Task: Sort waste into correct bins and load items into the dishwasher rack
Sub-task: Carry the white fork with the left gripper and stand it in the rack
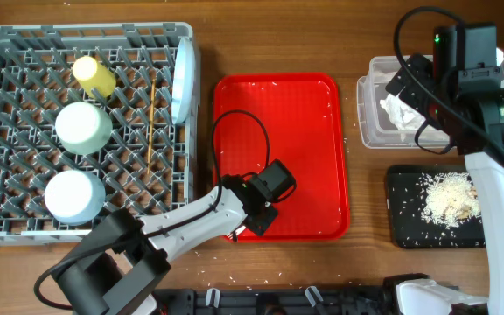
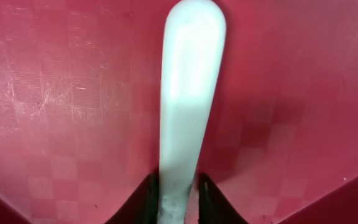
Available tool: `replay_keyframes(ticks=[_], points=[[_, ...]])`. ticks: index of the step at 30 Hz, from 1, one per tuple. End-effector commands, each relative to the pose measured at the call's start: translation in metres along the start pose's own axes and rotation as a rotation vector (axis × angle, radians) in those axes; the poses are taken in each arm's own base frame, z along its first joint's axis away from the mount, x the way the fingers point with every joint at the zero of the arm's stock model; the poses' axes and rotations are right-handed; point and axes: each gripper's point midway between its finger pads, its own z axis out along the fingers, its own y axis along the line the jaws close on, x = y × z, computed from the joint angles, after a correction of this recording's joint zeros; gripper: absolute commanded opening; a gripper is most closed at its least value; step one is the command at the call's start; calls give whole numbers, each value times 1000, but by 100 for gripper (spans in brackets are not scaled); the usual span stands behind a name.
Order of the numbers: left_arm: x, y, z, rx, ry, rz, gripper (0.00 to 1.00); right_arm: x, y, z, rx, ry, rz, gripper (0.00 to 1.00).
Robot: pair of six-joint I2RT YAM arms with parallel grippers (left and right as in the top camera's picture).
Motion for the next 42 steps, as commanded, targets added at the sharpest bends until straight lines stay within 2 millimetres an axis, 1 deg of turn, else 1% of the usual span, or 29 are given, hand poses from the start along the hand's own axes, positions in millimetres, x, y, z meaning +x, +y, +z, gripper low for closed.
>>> replay_keyframes(ticks=[1, 4, 7, 9, 11, 13, 14, 15, 17, 18, 19, 20, 22, 24, 25, 26, 28, 29, 30, 31, 32, 33, 35, 36, 37, 38, 40, 41, 42], points=[[38, 9, 25, -53, 133, 11, 15, -4, -1, 1, 13, -12, 1, 100], [38, 9, 25, -52, 133, 11, 4, -4, -1, 1, 14, -12, 1, 100], [36, 8, 24, -51, 130, 10, 4, -4, -1, 1, 13, -12, 1, 100], [30, 7, 21, -49, 118, 8, 4, -4, -1, 1, 13, -12, 1, 100], [14, 5, 7, -45, 88, -41, 4, -4, -1, 1, 13, -12, 1, 100], [-6, 1, -13, -33, 40, -44, 4, -4, -1, 1, 13, -12, 1, 100], [-20, -1, -26, -23, -4, -47, 4, -4, -1, 1, 13, -12, 1, 99], [-39, -2, -45, -12, -69, -54, 4, -4, -1, 1, 13, -12, 1, 100], [-60, 5, -72, -3, -149, -86, 4, -4, -1, 1, 13, -12, 1, 100], [-78, 23, -100, -1, -229, -143, 4, -4, -1, 1, 14, -12, 0, 100], [-87, 39, -116, -6, -276, -185, 4, -4, -1, 1, 14, -12, 1, 100], [-95, 62, -136, -16, -337, -250, 4, -4, -1, 1, 14, -12, 1, 100], [-100, 133, -181, -72, -483, -430, 4, -4, -1, 1, 13, -12, 1, 100], [-93, 204, -217, -140, -629, -603, 4, -4, -1, 1, 13, -12, 1, 100], [-82, 247, -233, -147, -702, -707, 5, -4, -1, 1, 13, -12, 1, 100], [-73, 270, -237, -144, -726, -733, 6, -4, -1, 1, 13, -12, 0, 100], [-60, 297, -231, -123, -719, -708, 9, -4, -1, 1, 13, -12, 1, 100], [-56, 303, -224, -111, -704, -686, 11, -4, -1, 1, 13, -12, 1, 100], [-49, 313, -211, -105, -670, -684, 12, -4, -1, 1, 14, -12, 1, 100], [-40, 321, -191, -100, -608, -693, 12, -4, -1, 1, 13, -12, 0, 100], [-36, 321, -171, -79, -551, -669, 14, -4, -1, 1, 13, -12, 1, 100], [-35, 322, -162, -67, -527, -675, 17, -4, -1, 1, 13, -12, 1, 100], [-33, 322, -140, -36, -473, -691, 16, -4, -1, 1, 14, -12, 1, 100], [-32, 321, -135, -27, -460, -694, 16, -4, -1, 1, 13, -12, 1, 100], [-32, 321, -135, -27, -458, -695, 20, -4, -1, 1, 13, -12, 1, 100], [-32, 321, -135, -27, -459, -695, 37, -4, -1, 1, 13, -12, 1, 100], [-32, 320, -138, -24, -465, -714, 42, -4, -1, 1, 13, -12, 1, 100], [-31, 319, -143, -21, -472, -738, 44, -4, -1, 1, 13, -12, 1, 100], [-31, 316, -152, -19, -489, -770, 47, -4, -1, 1, 13, -12, 1, 100]])
